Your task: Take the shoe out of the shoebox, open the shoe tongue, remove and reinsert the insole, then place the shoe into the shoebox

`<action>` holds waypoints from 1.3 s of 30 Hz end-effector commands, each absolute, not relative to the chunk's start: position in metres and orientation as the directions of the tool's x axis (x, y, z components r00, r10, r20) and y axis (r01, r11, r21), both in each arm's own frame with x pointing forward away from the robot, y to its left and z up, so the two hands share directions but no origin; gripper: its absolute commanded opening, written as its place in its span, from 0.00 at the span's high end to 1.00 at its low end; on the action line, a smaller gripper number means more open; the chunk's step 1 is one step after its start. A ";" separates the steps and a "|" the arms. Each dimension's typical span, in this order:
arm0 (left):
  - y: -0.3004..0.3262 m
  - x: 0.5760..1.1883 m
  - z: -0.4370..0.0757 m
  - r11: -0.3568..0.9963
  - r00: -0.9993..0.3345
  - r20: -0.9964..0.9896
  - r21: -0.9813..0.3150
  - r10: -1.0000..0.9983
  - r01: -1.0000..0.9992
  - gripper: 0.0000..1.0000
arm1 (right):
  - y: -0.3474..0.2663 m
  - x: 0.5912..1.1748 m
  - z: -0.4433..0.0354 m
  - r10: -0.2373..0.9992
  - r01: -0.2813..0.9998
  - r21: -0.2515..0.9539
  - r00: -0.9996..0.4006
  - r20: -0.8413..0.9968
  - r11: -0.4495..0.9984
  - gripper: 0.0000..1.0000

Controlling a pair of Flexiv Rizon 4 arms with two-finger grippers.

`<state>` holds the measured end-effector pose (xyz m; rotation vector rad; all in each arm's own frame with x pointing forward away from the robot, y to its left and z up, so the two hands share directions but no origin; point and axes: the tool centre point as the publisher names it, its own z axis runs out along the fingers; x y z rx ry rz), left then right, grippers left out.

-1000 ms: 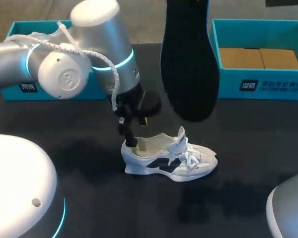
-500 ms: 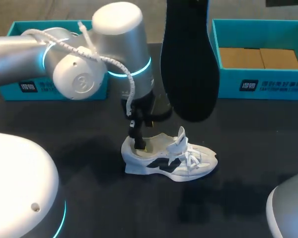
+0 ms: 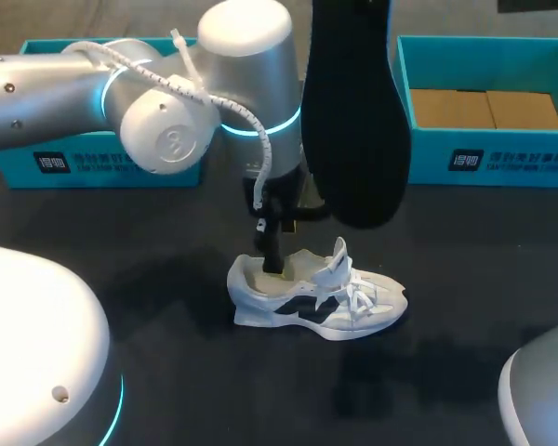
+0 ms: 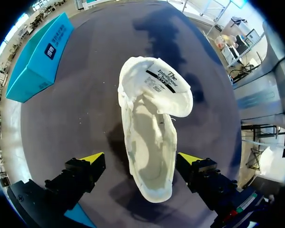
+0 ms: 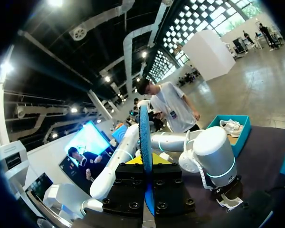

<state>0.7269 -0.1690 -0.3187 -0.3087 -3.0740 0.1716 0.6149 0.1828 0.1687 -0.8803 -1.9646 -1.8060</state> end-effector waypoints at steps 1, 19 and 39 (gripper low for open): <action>-0.173 0.730 -0.316 0.974 -0.979 0.034 -0.110 0.200 0.196 0.00 | 0.187 0.617 0.170 0.217 0.636 0.771 -0.754 0.620 0.008 1.00; -0.192 0.751 -0.306 0.976 -0.981 0.023 -0.108 0.194 0.191 0.00 | 0.187 0.617 0.170 0.217 0.636 0.771 -0.754 0.620 0.008 1.00; -0.211 0.764 -0.353 0.975 -0.978 0.057 -0.116 0.198 0.191 0.00 | 0.187 0.617 0.170 0.217 0.636 0.771 -0.754 0.620 0.008 1.00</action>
